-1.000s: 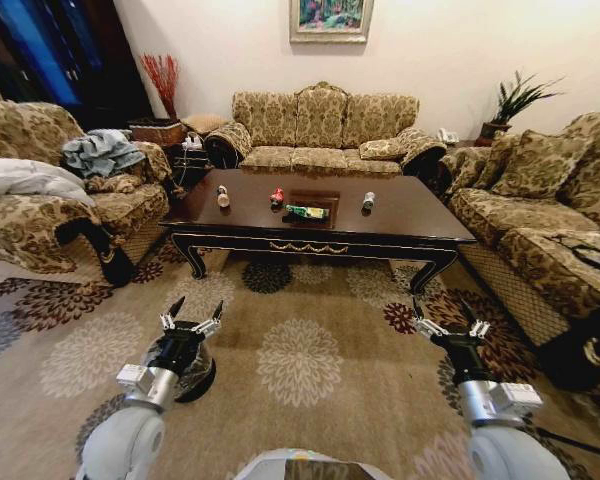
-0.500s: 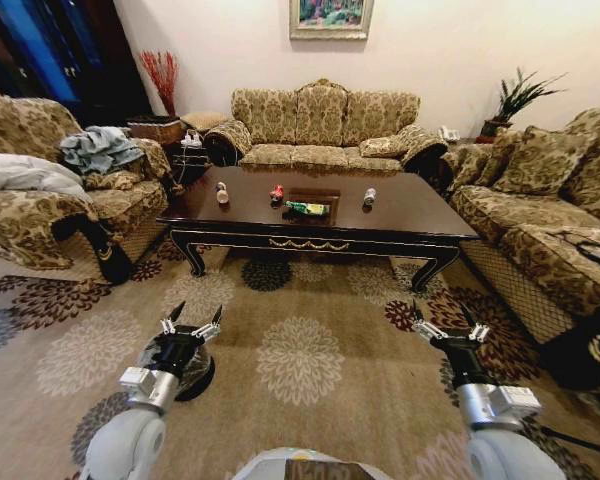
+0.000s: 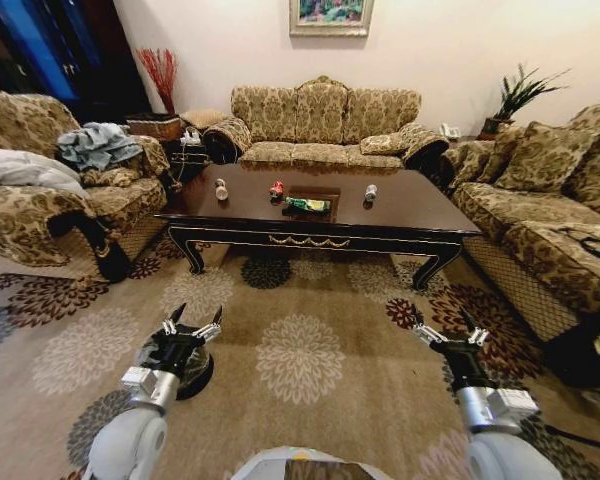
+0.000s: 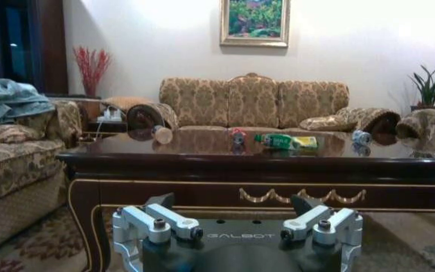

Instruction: Move to the front of the table and place the trash on the table into the trash bin.

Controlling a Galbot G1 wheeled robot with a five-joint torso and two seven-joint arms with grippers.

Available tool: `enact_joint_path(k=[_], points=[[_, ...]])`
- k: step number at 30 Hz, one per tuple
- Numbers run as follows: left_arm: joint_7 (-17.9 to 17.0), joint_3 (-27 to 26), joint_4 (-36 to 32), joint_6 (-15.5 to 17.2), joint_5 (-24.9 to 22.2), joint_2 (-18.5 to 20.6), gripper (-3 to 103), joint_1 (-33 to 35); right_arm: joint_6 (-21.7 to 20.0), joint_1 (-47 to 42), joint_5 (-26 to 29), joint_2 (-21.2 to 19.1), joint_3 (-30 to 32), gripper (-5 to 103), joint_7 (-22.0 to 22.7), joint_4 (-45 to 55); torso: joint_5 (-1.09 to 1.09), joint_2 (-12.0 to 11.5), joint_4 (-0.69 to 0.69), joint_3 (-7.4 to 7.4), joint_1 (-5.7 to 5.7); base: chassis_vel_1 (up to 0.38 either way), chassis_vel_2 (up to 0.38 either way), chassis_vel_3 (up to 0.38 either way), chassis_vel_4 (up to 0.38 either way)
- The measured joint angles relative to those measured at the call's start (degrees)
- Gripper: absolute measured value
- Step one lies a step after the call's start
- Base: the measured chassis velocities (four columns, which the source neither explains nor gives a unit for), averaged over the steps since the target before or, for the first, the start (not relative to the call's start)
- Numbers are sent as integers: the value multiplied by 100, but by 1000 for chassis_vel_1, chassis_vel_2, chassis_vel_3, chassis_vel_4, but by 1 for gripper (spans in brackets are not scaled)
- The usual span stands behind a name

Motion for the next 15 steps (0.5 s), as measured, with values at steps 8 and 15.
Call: enact_joint_path(k=[8, 15], points=[[30, 6, 27, -74, 74, -26, 100, 26, -26, -7, -147, 6, -30, 100, 31, -12, 0, -182, 0, -114, -66, 10, 9, -17, -13], [43, 11, 18, -86, 93, -33, 100, 41, -34, -12, -167, -1, -45, 100, 40, -12, 2, -328, 0, -213, -115, 128, 134, -146, -128]])
